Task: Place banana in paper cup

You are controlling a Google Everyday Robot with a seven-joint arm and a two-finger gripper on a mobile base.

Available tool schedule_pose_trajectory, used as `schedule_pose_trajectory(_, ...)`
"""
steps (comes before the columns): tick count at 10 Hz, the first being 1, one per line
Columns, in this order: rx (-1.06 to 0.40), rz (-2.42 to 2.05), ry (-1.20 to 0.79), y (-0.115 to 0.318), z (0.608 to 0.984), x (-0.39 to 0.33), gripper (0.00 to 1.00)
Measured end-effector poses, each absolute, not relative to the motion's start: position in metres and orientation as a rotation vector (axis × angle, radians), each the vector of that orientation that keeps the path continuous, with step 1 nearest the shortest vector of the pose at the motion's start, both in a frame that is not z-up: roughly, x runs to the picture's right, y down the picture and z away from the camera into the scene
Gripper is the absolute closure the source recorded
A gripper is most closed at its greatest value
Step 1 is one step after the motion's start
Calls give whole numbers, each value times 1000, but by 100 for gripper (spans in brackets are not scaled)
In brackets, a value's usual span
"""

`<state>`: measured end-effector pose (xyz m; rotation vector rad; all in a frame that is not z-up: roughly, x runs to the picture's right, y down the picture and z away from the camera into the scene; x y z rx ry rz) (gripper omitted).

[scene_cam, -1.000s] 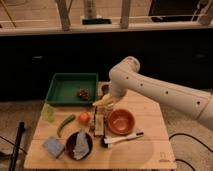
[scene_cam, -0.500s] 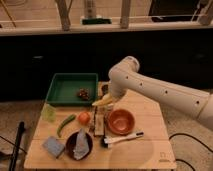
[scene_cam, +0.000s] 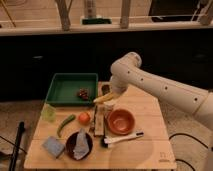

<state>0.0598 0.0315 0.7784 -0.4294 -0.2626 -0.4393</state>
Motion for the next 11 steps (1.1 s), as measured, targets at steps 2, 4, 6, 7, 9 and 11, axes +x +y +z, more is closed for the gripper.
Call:
schedule_pose_trajectory(2,-440,-466,-288,31,782,57,100)
schedule_pose_trajectory(4,-454,-492,-316,30,788,53,100)
schedule_pose_trajectory(6,-465,-504,-330,30,793,53,100)
schedule_pose_trajectory(7,-469,-507,-334,28,795,54,100)
schedule_pose_trajectory(9,-480,-509,-337,26,800,57,100)
schedule_pose_trajectory(11,-494,-505,-341,24,806,62,100)
